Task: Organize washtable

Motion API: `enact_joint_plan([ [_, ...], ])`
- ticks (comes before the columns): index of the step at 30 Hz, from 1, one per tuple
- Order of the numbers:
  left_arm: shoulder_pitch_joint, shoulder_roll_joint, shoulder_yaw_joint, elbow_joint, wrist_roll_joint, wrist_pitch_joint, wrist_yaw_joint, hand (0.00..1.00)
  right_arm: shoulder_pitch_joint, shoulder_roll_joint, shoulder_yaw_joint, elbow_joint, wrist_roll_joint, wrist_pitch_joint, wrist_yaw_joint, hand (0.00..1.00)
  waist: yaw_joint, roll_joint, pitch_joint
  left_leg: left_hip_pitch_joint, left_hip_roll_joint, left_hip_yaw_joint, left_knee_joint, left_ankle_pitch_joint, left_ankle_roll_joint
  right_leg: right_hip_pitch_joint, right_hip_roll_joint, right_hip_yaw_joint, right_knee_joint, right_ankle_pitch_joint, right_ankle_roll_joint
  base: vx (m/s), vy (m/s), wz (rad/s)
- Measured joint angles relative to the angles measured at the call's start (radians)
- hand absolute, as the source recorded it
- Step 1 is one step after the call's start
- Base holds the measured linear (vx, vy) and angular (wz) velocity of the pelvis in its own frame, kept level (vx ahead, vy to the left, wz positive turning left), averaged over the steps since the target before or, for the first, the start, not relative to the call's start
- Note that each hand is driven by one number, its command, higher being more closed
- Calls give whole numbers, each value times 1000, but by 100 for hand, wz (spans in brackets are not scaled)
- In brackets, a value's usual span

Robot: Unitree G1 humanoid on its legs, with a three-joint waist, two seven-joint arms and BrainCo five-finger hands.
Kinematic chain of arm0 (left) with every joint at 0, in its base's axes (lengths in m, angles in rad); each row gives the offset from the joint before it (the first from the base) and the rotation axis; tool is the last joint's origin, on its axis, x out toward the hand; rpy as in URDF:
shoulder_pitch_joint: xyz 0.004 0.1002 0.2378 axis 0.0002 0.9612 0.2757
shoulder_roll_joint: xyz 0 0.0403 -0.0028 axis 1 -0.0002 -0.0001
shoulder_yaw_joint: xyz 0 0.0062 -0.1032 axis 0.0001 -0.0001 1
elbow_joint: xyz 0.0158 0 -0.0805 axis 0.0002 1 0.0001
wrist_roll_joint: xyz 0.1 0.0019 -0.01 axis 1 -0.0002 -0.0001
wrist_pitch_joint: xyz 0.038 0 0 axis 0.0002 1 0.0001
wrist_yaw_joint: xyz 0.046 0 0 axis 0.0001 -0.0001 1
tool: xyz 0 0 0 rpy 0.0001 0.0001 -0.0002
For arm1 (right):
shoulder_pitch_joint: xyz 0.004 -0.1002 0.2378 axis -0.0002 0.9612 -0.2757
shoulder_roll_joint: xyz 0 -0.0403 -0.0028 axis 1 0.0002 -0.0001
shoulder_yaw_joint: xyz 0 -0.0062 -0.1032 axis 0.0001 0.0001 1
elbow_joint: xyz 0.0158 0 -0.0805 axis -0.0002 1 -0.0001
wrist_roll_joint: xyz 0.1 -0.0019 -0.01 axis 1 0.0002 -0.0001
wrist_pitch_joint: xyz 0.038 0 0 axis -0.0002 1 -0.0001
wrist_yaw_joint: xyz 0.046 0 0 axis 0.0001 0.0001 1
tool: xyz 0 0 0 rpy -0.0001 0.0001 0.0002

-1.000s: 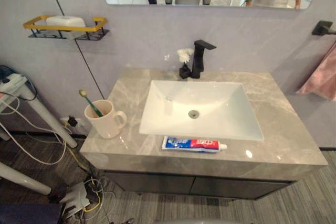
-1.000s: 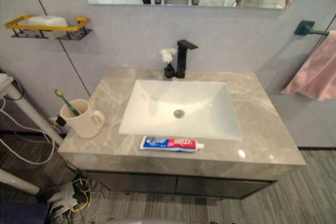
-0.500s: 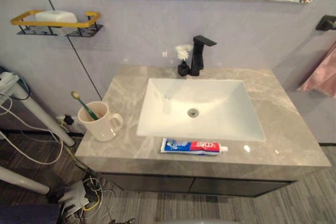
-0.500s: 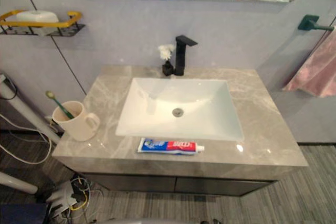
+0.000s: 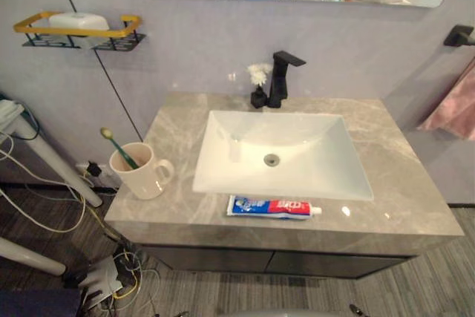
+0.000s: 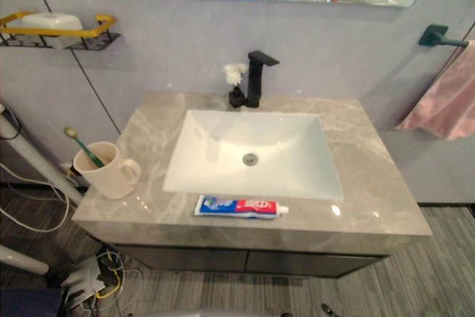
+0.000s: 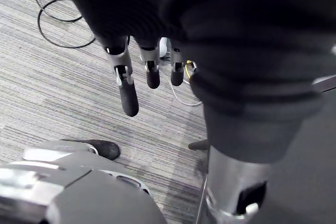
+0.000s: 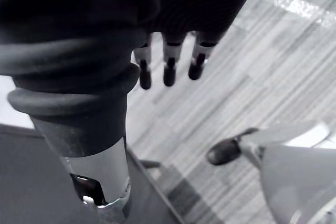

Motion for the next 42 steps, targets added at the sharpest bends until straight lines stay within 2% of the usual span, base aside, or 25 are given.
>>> enact_joint_plan([
  [3, 1, -11, 27, -3, 0, 0, 2, 0, 6, -5, -67, -131, 3, -1, -28, 0, -1, 3, 1, 5, 0, 12, -5, 0, 0, -6, 0, 7, 9, 0, 0, -21, -21, -8],
  [6, 18, -30, 46, -45, 4, 5, 3, 0, 28, -5, -125, -379, 1, -7, -83, 0, -3, 9, 3, 8, 1, 27, -6, 0, 0, -17, 0, 21, 18, -1, 0, -33, -29, -11],
  [9, 23, -46, 46, -72, 12, 8, 3, 0, 27, -10, -199, -513, -8, -20, -133, 0, -3, 9, 1, 9, 3, 30, -6, 0, 0, -17, 1, 22, 18, -1, 0, -33, -40, -2],
  [11, 32, -51, 46, -82, 31, 9, 2, 0, 33, -9, -205, -580, -11, -18, -164, 0, -5, 11, 0, 11, 3, 34, -6, 0, 0, -17, 1, 24, 18, -1, 1, -33, -39, -3],
  [14, 43, -57, 47, -100, 52, 12, -1, 0, 36, 9, -205, -730, -51, -12, -187, 0, -25, 13, -1, 15, 3, 38, -7, 0, 0, -20, 1, 28, 26, -4, 6, -37, -39, -5],
  [18, 43, -57, 45, -102, 74, 13, -2, 0, 39, 6, -209, -932, -98, -14, -195, 0, -28, 10, -4, 15, 3, 48, -9, 0, -1, -39, 3, 48, 38, -7, 10, -33, -40, -12],
  [20, 45, -50, 36, -103, 81, 13, -4, 0, 35, -30, -207, -999, -129, -17, -179, 0, -28, 2, -11, 11, 3, 50, -10, 0, -1, -46, 4, 52, 39, -6, 11, -17, -37, -5],
  [23, 53, -21, -19, -102, 83, 12, -24, 0, 0, -127, -201, -1002, -125, -26, -120, 0, -33, -13, -24, 2, 2, 43, -5, 0, -1, -49, 4, 49, 37, -6, 10, -11, -35, 3],
  [26, 58, 7, -60, -100, 84, 9, -47, 0, -45, -236, -166, -1002, -106, -77, -45, 0, -33, -20, -29, -7, 1, 32, 2, -1, -1, -49, 3, 45, 34, -6, 10, -22, -40, 6],
  [31, 62, 20, -90, -100, 91, 7, -67, 0, -96, -378, -57, -1025, -36, -127, 80, 0, -30, -24, -31, -33, 2, -5, 20, -1, -1, -47, -1, 18, 32, -5, 10, -40, -52, 17],
  [34, 74, 19, -90, -100, 91, 4, -71, 0, -156, -446, 65, -1077, 44, -141, 167, 0, -26, -23, -32, -36, 3, -28, 24, -1, -1, -40, -1, 11, 33, -5, 11, -34, -43, 13],
  [36, 84, 19, -89, -100, 91, -9, -72, 0, -194, -513, 177, -1116, 115, -162, 256, 0, -26, -27, -33, -43, 3, -51, 30, -1, 0, -29, -2, -8, 33, -5, 11, -35, -37, 23],
  [38, 87, 20, -89, -103, 90, -14, -75, 0, -232, -547, 255, -1134, 141, -170, 295, 0, -24, -29, -34, -51, 3, -60, 36, -1, 0, -29, -3, -15, 33, -5, 11, -42, -37, 18],
  [39, 88, 20, -89, -103, 90, -16, -81, 0, -265, -578, 341, -1148, 173, -173, 339, 0, -23, -32, -37, -60, 3, -73, 40, 0, 0, -28, -4, -25, 33, -5, 11, -43, -43, 18],
  [40, 89, 20, -88, -103, 90, -16, -84, 0, -278, -588, 375, -1149, 189, -173, 361, 0, -23, -31, -39, -63, 4, -76, 42, 0, 0, -28, -4, -28, 33, -5, 11, -37, -40, 16],
  [42, 89, 19, -88, -103, 90, -17, -90, 0, -319, -609, 518, -1150, 216, -169, 435, 0, -9, -31, -43, -71, 5, -85, 51, 0, 0, -28, -3, -34, 34, -5, 11, -22, -26, 10],
])
